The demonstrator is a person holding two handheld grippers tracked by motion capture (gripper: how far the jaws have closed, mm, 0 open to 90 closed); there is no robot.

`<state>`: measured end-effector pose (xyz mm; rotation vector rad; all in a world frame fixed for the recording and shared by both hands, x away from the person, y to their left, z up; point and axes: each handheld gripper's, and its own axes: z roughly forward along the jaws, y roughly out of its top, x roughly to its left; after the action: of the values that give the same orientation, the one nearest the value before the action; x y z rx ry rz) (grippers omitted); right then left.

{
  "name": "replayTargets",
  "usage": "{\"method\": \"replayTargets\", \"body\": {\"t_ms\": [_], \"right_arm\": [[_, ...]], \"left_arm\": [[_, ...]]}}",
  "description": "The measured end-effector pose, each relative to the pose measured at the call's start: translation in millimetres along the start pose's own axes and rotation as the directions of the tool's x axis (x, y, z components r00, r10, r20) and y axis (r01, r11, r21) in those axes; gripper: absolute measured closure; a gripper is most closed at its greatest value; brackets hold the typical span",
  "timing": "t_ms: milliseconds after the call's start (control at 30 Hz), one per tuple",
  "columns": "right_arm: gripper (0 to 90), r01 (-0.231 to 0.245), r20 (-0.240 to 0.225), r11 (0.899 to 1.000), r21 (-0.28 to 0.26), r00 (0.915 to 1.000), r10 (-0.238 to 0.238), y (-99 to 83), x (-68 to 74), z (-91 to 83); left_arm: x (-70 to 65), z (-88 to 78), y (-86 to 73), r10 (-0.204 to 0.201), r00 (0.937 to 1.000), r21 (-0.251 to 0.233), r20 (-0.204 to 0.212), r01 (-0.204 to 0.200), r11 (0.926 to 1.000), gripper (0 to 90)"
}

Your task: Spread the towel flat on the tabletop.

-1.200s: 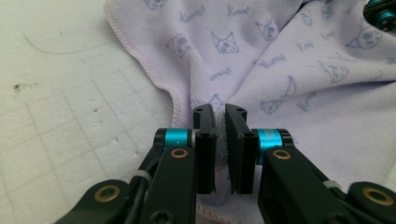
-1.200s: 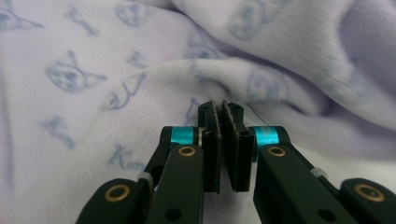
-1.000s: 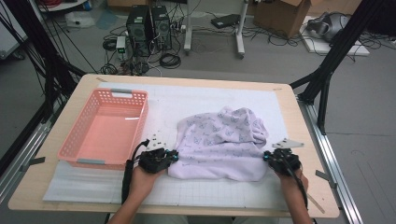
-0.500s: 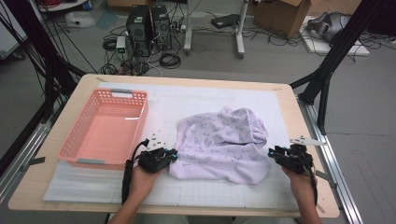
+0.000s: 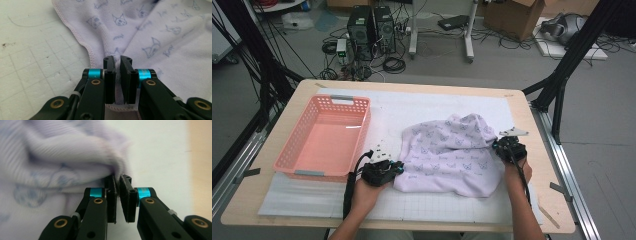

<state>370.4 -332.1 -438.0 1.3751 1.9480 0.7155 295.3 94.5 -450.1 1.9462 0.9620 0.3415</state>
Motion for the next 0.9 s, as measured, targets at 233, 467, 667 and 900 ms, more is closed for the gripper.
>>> {"method": "replayTargets", "body": {"t_ms": [233, 467, 667, 900], "right_arm": [[69.1, -0.139, -0.038, 0.989, -0.048, 0.9898, 0.137, 0.0, -14.6, -6.6], [68.9, -0.135, -0.170, 0.987, -0.092, 0.9784, 0.118, -23.6, -21.7, -48.5], [70.2, -0.118, -0.283, 0.993, 0.003, 0.9522, 0.114, -60.3, -17.7, -62.8], [66.8, -0.039, -0.284, 0.999, 0.029, 0.9577, 0.045, -58.3, 5.7, -58.3]], "left_arm": [[2.1, 0.1, 0.4, -0.026, 0.9996, -0.010, 0.003, 0.026, 0.9996, 69.4], [1.3, -4.2, 4.1, -0.060, 0.9965, -0.046, 0.058, 0.063, 0.9970, 52.8], [-2.4, 0.8, 4.8, -0.075, 0.9859, -0.038, 0.150, 0.082, 0.9959, 46.9], [-19.6, 15.9, 4.9, 0.007, 0.9907, 0.048, 0.136, -0.014, 0.9987, 70.6]]}}
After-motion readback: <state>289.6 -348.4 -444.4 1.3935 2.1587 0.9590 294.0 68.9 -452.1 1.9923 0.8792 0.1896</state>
